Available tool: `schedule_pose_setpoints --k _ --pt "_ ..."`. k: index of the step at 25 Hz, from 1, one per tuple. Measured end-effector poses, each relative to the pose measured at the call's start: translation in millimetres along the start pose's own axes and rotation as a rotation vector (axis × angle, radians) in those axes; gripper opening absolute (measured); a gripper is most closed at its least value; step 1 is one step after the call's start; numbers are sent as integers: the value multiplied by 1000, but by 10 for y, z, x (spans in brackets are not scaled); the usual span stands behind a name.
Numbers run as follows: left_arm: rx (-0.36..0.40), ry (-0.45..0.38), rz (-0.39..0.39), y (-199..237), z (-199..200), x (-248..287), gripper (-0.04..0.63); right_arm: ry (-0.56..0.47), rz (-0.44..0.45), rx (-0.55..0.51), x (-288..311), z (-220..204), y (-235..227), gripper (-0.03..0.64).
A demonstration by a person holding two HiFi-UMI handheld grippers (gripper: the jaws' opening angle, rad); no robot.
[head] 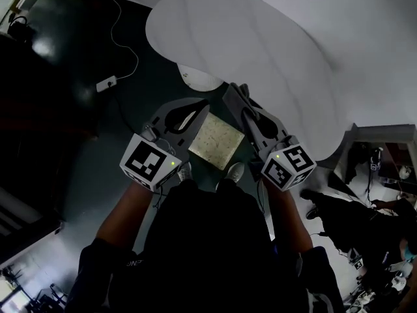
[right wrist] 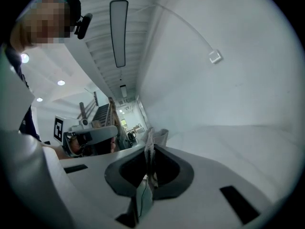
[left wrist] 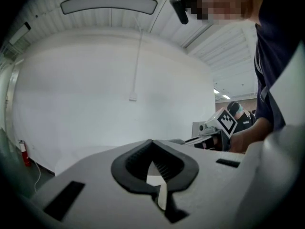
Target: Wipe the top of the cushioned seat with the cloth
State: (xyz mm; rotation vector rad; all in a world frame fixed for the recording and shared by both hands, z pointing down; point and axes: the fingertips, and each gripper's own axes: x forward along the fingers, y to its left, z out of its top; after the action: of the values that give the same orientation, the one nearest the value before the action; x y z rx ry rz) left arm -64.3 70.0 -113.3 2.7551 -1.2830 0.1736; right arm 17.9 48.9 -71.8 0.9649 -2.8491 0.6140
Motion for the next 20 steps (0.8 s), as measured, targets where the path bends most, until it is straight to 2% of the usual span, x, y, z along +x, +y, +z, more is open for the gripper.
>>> schedule_pose_setpoints --k 8,20 --pt "36 -71 3 -122 343 -62 7 -67 18 -37 -292 354 262 32" --pt "37 -88 28 -40 473 17 6 -99 47 -69 -340 626 291 32"
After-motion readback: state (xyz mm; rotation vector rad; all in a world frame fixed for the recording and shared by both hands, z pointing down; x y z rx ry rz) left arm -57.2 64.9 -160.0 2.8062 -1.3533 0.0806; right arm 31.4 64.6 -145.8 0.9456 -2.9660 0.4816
